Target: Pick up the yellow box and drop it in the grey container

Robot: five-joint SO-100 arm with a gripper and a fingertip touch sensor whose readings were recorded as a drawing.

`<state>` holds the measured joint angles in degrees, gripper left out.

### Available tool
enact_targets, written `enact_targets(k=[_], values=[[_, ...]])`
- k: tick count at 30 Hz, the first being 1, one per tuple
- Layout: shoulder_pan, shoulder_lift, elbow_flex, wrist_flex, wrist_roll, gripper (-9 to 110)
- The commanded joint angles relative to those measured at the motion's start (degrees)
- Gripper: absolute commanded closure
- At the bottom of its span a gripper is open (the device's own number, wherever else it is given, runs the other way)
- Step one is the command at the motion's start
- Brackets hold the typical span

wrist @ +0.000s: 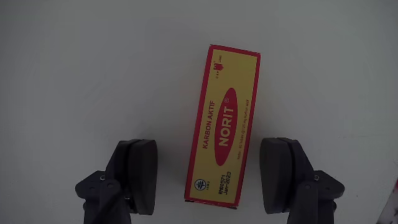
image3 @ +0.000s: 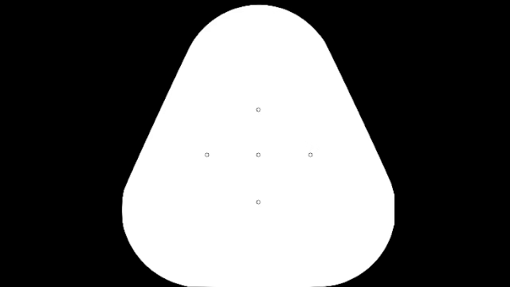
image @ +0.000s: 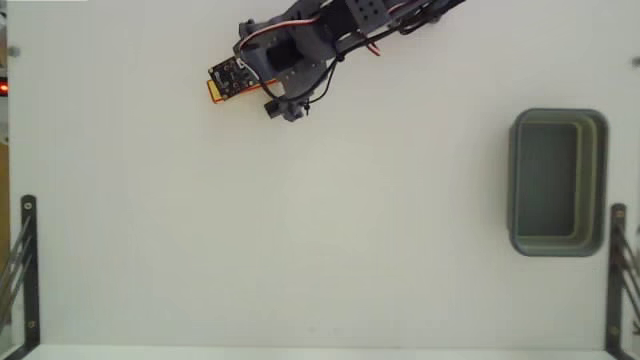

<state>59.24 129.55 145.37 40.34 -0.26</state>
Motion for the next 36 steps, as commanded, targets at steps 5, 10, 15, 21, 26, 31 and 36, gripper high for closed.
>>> enact_targets(k=[5,10,15,21,26,31,36], values=[[0.48,1.15,0.21,-0.82,0.26,-2],[0.48,1.15,0.21,-0.82,0.26,-1],[0.48,1.15,0.21,-0.82,0.26,1],[0.48,1.15,0.21,-0.82,0.26,2],[0.48,1.15,0.21,-0.82,0.26,3],[0.48,1.15,0.21,-0.82,0.26,5],[0.48,1.15,0.21,-0.82,0.26,6]])
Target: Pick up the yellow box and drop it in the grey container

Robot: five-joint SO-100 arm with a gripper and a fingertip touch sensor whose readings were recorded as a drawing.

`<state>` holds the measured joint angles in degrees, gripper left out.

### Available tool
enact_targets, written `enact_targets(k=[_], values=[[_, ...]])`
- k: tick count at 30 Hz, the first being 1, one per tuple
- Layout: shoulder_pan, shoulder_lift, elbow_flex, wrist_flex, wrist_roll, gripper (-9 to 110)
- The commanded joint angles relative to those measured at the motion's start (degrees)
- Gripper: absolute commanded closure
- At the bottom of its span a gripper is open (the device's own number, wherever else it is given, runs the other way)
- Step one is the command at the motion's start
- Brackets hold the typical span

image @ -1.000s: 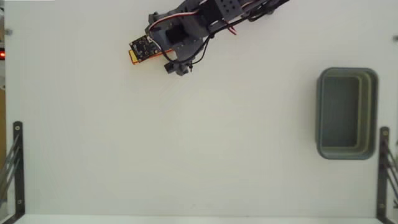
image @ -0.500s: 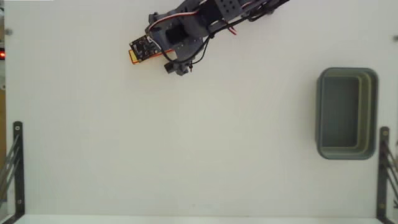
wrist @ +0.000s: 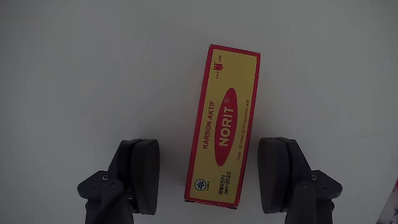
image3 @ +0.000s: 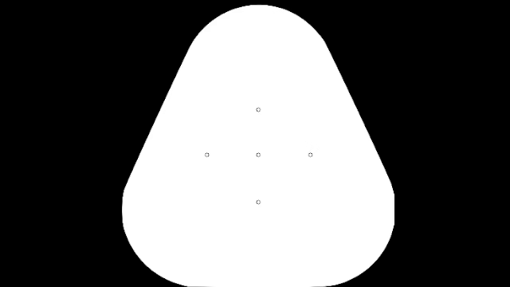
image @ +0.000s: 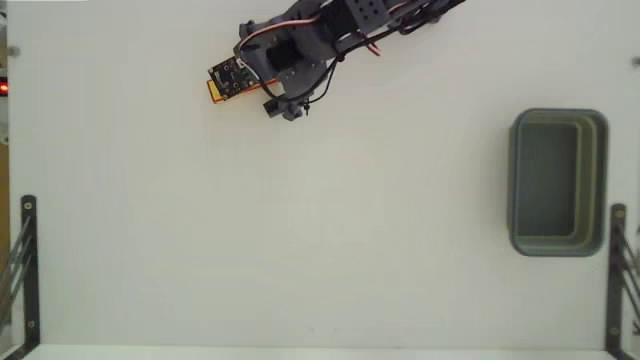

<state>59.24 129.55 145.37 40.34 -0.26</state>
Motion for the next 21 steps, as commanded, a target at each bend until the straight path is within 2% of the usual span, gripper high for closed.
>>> enact_targets(k=[1,21], values=[[0.48,1.15,0.21,-0.82,0.26,6],[0.48,1.15,0.21,-0.82,0.26,11]])
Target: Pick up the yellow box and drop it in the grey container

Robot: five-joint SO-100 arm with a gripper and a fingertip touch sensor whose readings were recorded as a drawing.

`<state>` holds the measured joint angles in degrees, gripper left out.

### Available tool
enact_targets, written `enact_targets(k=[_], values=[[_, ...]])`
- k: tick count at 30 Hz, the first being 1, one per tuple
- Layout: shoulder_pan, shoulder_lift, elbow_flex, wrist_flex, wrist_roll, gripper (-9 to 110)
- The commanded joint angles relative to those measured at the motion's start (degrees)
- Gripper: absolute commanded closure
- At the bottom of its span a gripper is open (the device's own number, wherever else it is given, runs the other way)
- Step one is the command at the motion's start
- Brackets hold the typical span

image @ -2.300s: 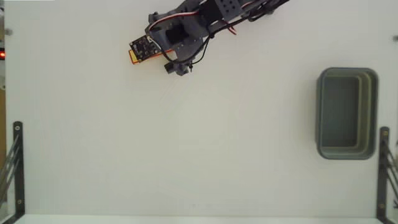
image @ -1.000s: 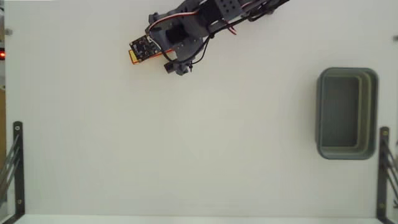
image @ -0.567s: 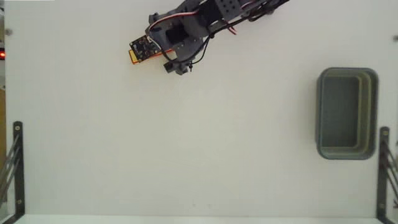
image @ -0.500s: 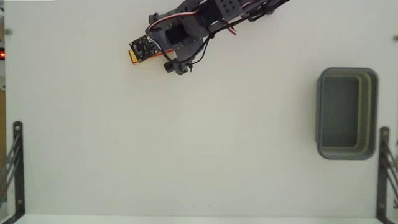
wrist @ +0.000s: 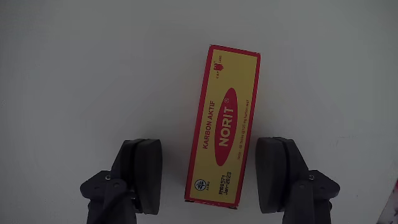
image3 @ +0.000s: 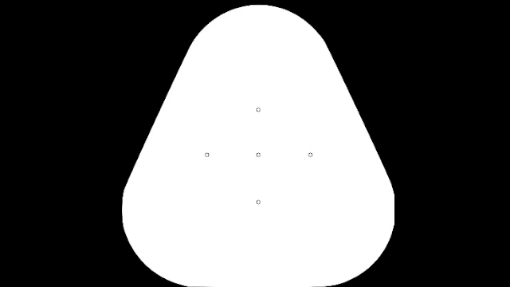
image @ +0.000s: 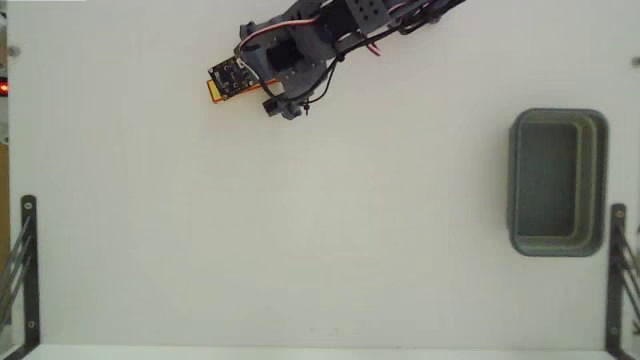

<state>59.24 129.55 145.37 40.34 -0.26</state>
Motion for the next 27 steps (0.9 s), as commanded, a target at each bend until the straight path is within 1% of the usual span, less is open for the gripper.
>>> enact_targets(k=[1,27], values=[[0.48,1.15,0.21,-0.82,0.26,12],[0.48,1.15,0.21,-0.82,0.26,18]])
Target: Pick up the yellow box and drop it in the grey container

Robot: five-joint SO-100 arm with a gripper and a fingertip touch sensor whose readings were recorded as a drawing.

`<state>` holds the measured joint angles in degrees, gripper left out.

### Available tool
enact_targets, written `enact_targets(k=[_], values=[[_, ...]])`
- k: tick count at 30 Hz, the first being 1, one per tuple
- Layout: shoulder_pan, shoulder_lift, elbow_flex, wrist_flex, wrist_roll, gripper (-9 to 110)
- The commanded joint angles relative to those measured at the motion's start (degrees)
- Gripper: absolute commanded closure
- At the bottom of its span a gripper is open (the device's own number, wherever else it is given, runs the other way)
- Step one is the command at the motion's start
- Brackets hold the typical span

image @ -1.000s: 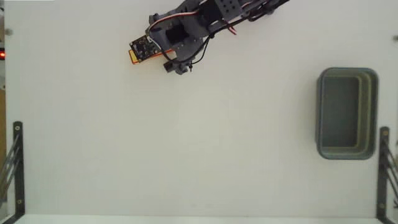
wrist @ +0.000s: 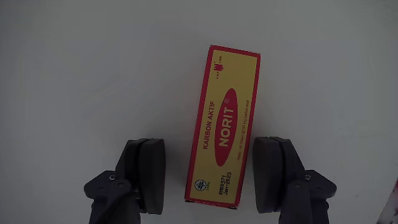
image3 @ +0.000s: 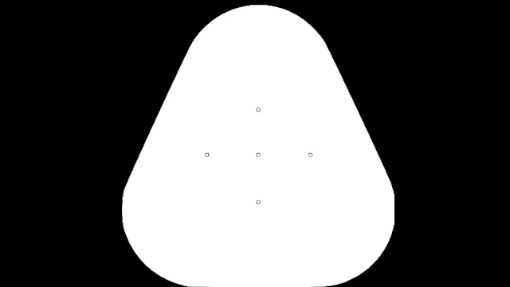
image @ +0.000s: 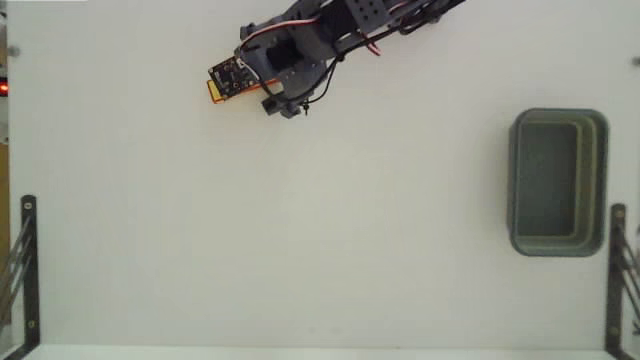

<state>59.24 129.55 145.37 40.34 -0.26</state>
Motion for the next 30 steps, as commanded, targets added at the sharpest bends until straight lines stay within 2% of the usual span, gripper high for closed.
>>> enact_targets(k=[1,30], values=[[0.48,1.15,0.21,-0.82,0.26,18],[0.48,1.15,0.21,-0.82,0.26,25]])
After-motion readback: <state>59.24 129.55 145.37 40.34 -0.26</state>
